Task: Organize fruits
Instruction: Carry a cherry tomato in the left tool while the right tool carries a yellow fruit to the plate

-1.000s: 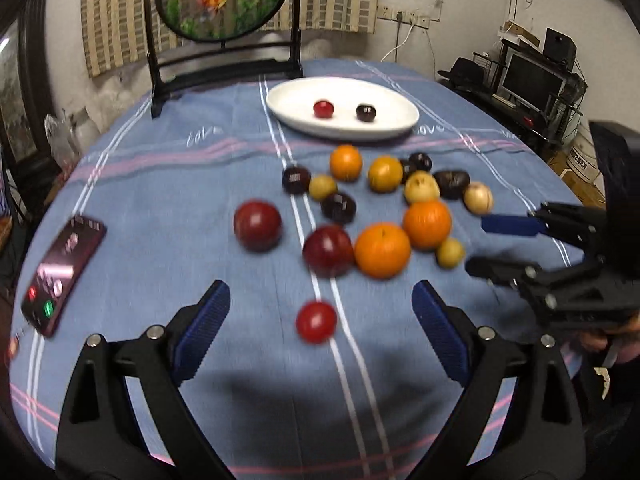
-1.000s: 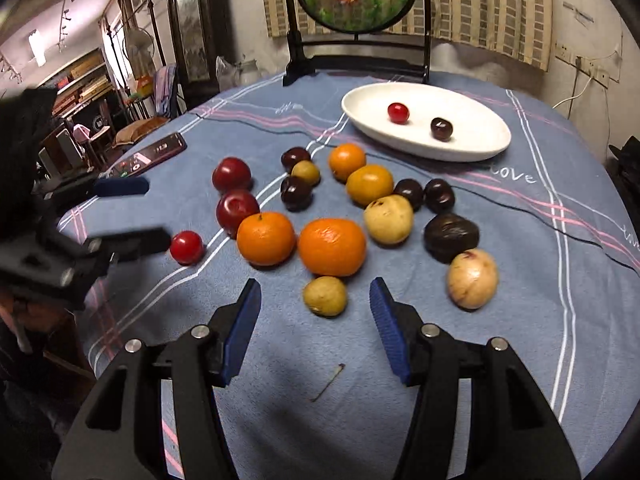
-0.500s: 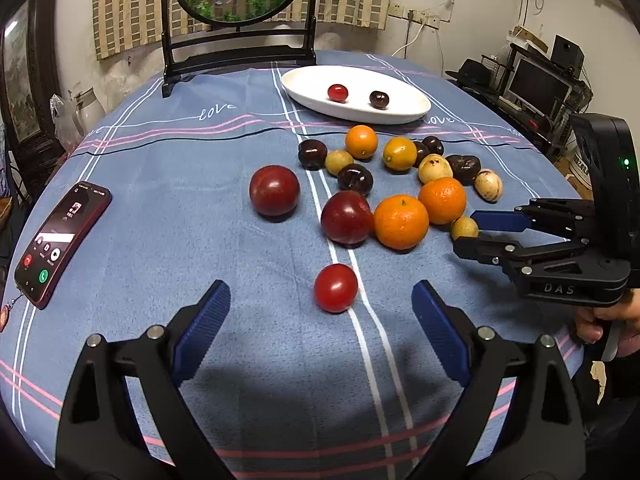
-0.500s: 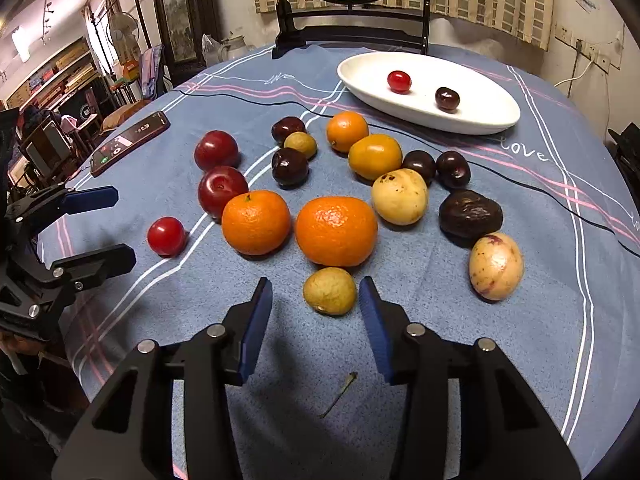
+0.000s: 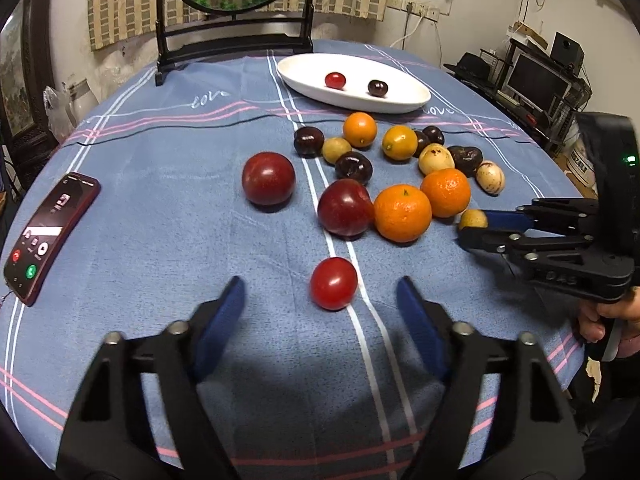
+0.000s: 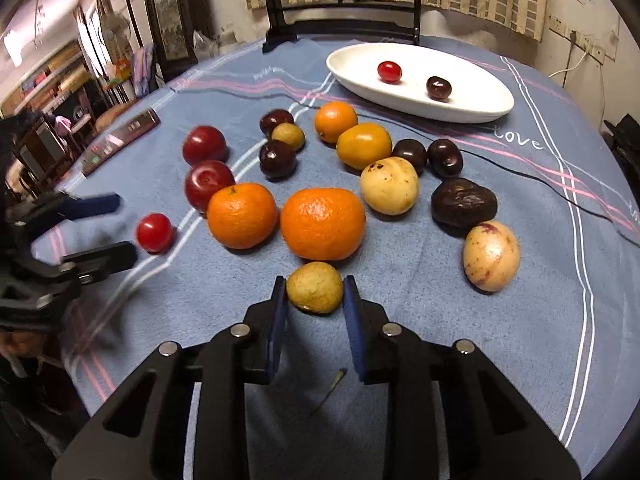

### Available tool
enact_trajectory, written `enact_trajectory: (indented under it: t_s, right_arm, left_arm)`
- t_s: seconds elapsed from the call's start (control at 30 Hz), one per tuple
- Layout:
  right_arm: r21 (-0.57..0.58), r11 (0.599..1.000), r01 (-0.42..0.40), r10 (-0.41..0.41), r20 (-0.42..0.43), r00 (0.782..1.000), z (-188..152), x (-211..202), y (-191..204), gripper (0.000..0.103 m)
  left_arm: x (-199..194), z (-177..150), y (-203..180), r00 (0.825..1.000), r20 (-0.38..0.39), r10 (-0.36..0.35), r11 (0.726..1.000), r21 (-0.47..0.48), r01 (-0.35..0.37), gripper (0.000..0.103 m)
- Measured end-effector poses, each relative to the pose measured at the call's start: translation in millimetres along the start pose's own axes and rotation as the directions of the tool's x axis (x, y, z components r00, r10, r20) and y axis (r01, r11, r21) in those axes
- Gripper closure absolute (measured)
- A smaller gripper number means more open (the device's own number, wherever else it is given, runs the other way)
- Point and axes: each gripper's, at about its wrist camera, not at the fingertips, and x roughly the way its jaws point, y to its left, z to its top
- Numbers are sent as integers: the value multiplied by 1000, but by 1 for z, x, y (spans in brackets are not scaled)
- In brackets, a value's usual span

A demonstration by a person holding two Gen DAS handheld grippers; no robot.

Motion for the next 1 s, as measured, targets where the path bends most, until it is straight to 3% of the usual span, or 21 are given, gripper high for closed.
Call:
enact_trajectory:
  t_s: [0.07, 0.17, 0.3, 0.6, 0.8, 0.93, 1.0]
  right_arm:
    - [14, 1000, -11, 11, 13, 1000, -2, -5, -3, 74]
    - [41, 999, -14, 13, 19, 1000, -6, -6, -9, 75]
    - [58, 998, -29, 28, 28, 999, -9, -7, -14, 75]
    - [78, 996, -45, 42, 37, 998, -12, -11, -20, 75]
    - [80, 994, -69, 64, 65, 996, -10, -29, -23, 75]
    - [69, 996, -61, 52, 127, 991, 10, -48, -29, 75]
    - [68, 997, -48, 36, 167, 985, 28, -54, -37, 75]
  left_arm:
    - [6, 2, 2, 1000, -18, -9, 1000, -9, 9, 48]
    - [15, 4, 1, 999, -47, -10, 1000, -13, 9, 58]
    - [20, 3, -4, 998, -58, 0, 1000, -5, -1, 58]
    - [25, 4, -6, 997, -69, 22, 1000, 9, -21, 72]
    - [22, 7, -6, 997, -72, -11, 1000, 3, 11, 76]
    - [8, 30, -11, 999, -24, -43, 999, 25, 43, 76]
    - [1, 56, -15, 997, 20, -74, 996, 46, 73, 76]
